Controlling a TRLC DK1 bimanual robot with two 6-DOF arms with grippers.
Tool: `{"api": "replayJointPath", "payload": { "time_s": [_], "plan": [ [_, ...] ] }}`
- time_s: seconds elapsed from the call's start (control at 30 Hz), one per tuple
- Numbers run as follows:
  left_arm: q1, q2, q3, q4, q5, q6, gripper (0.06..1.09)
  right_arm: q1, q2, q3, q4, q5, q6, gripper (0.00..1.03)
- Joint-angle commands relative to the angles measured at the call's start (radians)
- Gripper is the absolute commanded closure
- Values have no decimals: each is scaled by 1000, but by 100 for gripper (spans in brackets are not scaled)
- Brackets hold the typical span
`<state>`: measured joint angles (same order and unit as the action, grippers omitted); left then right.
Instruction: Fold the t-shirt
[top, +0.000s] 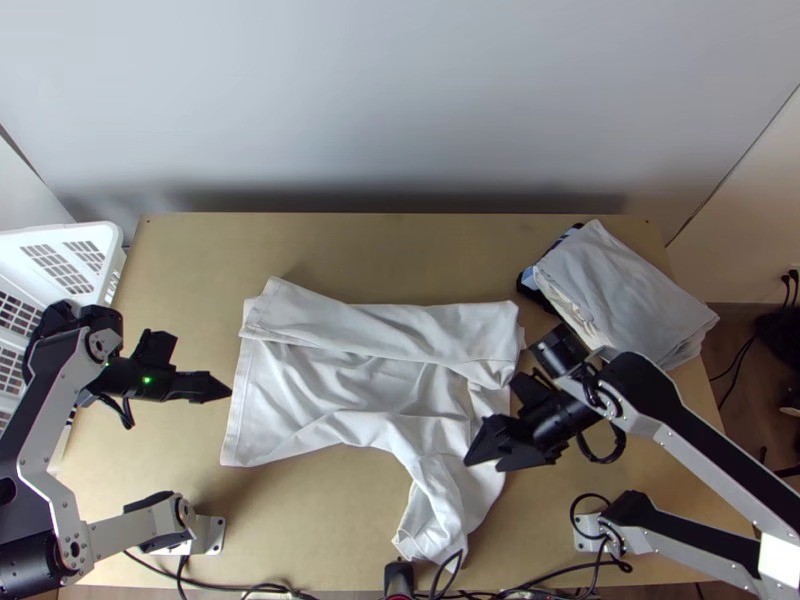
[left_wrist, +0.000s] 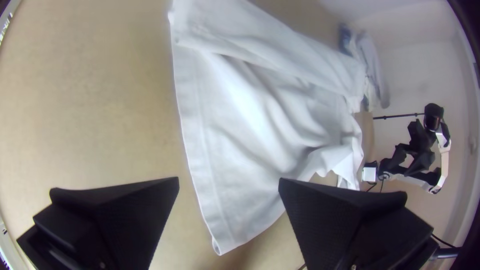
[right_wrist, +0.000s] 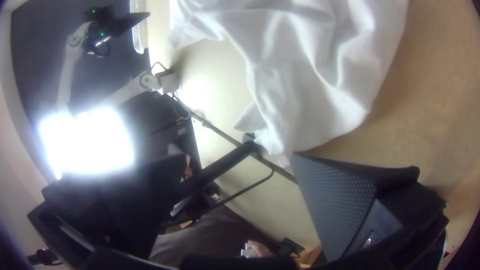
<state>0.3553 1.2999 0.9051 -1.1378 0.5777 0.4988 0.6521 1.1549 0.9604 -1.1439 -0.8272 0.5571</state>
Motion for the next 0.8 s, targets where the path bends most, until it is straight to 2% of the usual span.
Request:
{"api": "replayJointPath", "payload": {
  "time_s": [0.0,0.1,0.23,0.43,0.77],
  "plan": [
    [-12,19,14,-109,-98,23,11,-140,-11,-163,39,19,-74,5],
    [-47,55,11,-217,-196,12,12,-124,-35,-247,47,46,-82,5],
    [-55,62,-31,-255,-216,9,12,-118,-49,-319,138,115,-86,5],
    [-68,104,-101,-204,-230,9,12,-118,-43,-394,250,135,-95,5],
    [-144,131,-149,-88,-226,-23,12,-34,-29,-428,274,131,-79,5]
  ]
}}
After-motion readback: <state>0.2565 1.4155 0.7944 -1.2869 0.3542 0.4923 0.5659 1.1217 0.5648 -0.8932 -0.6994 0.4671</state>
